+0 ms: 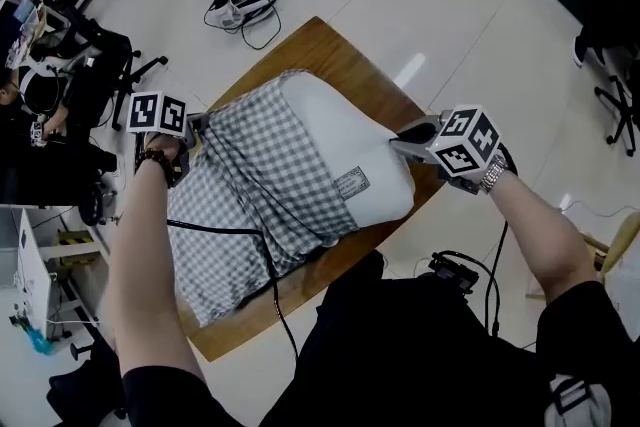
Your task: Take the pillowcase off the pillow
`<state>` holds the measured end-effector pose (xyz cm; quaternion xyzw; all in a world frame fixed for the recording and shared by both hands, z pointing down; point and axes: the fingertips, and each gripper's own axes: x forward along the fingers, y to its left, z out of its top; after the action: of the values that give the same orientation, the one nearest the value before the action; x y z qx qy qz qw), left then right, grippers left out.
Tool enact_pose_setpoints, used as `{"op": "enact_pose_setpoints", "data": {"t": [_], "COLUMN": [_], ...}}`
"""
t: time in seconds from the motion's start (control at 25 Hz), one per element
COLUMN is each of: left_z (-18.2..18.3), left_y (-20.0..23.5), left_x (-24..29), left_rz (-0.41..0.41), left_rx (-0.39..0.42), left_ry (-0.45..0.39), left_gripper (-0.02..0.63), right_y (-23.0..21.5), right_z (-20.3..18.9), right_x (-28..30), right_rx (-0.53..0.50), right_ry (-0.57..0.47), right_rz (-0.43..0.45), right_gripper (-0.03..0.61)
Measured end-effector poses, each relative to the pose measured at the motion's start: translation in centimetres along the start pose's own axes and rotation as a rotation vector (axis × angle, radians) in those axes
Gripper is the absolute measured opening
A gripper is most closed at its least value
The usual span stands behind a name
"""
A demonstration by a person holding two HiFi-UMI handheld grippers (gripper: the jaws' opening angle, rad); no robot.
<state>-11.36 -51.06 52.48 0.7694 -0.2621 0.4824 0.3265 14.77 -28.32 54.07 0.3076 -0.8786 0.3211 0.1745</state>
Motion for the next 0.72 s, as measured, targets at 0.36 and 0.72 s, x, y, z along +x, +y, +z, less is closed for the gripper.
{"op": "enact_pose_setpoints", "data": {"t": [0.36,0.72], "left_z": [-4.1,-4.9], "left_y": [3.9,4.7], "left_x": [-0.9,-1.0], "left_rz": [0.059,0.002], "left_rx": [-0.082,-0.018], "left_ry": [-0.006,-0.07], "left_gripper": [0.006,0.009], "right_y": [-2.0,-2.4], "right_z": [-2.4,-1.6], "right_x": [-2.2,1.7], "right_rx": [0.046,0.069], "right_ry": [0.001,0.039], "right_rz": [-0.077,-0.13], "right_gripper": [0.012,0.02]}}
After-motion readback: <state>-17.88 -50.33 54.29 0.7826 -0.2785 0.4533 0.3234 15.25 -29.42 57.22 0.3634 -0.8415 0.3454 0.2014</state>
